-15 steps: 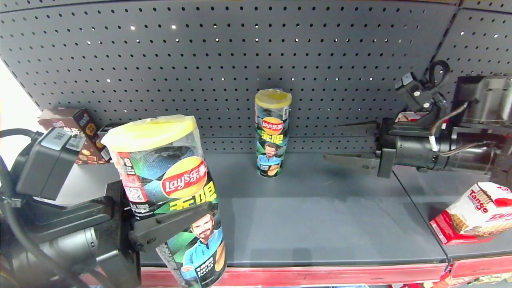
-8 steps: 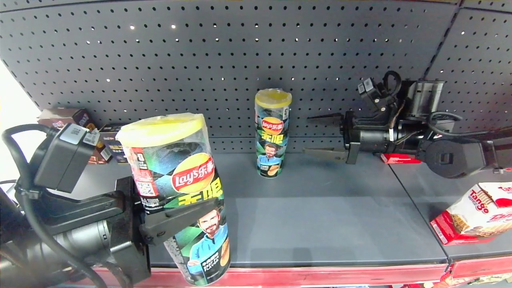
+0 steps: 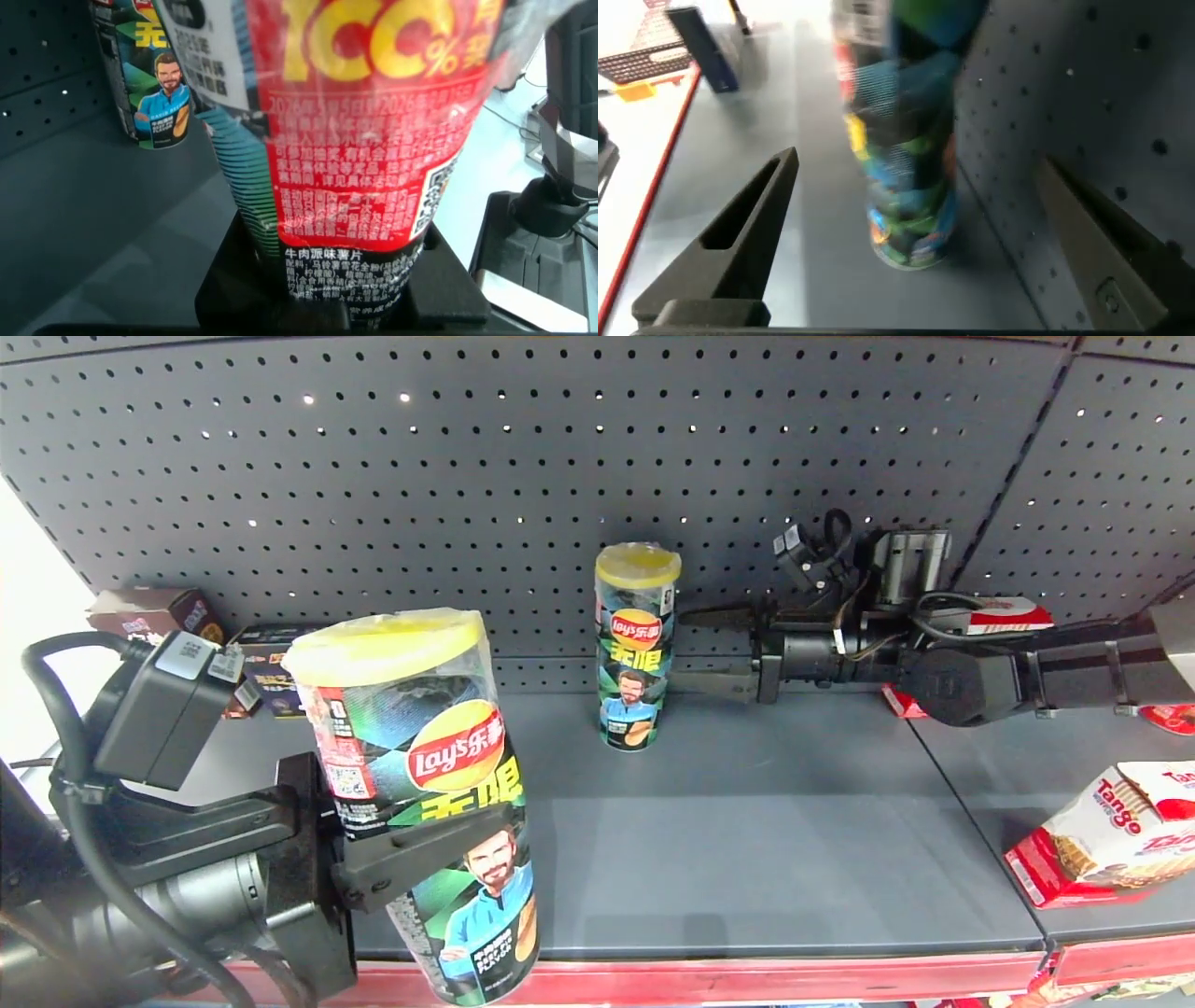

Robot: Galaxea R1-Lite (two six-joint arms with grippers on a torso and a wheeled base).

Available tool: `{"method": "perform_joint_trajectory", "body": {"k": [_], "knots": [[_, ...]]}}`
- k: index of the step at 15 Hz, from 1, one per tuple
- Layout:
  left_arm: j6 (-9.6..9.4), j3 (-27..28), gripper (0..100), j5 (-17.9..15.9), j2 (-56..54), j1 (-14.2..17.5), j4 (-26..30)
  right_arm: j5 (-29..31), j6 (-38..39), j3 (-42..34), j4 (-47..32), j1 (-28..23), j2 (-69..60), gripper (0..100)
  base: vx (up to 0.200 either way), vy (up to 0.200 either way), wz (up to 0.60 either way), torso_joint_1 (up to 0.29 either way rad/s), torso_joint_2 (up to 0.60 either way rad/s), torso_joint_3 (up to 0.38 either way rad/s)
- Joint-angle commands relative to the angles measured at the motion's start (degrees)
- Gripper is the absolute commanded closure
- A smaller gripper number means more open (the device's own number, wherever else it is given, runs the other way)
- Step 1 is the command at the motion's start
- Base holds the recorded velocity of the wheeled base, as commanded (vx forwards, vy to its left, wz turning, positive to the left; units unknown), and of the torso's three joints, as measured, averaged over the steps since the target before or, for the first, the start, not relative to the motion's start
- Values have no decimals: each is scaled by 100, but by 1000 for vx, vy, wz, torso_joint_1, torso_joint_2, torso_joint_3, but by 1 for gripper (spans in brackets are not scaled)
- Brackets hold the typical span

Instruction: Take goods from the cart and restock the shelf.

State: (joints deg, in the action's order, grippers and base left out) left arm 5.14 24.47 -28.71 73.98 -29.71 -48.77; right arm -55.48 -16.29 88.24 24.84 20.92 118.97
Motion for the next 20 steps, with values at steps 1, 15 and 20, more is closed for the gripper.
{"method": "perform_joint_trajectory", "body": {"k": [1, 15, 20], "knots": [[4, -12, 100, -3, 11, 18, 0, 46, 117, 405, -50, 44, 338, 0, 0, 0, 0, 0, 0, 0], [92, -267, 100, 14, -24, 53, -159, 2, 293, 704, 337, 457, 1041, 0, 0, 0, 0, 0, 0, 0], [92, -276, 100, 23, -16, 62, -159, 108, 425, 660, 363, 501, 1023, 100, 0, 0, 0, 0, 0, 0]]}}
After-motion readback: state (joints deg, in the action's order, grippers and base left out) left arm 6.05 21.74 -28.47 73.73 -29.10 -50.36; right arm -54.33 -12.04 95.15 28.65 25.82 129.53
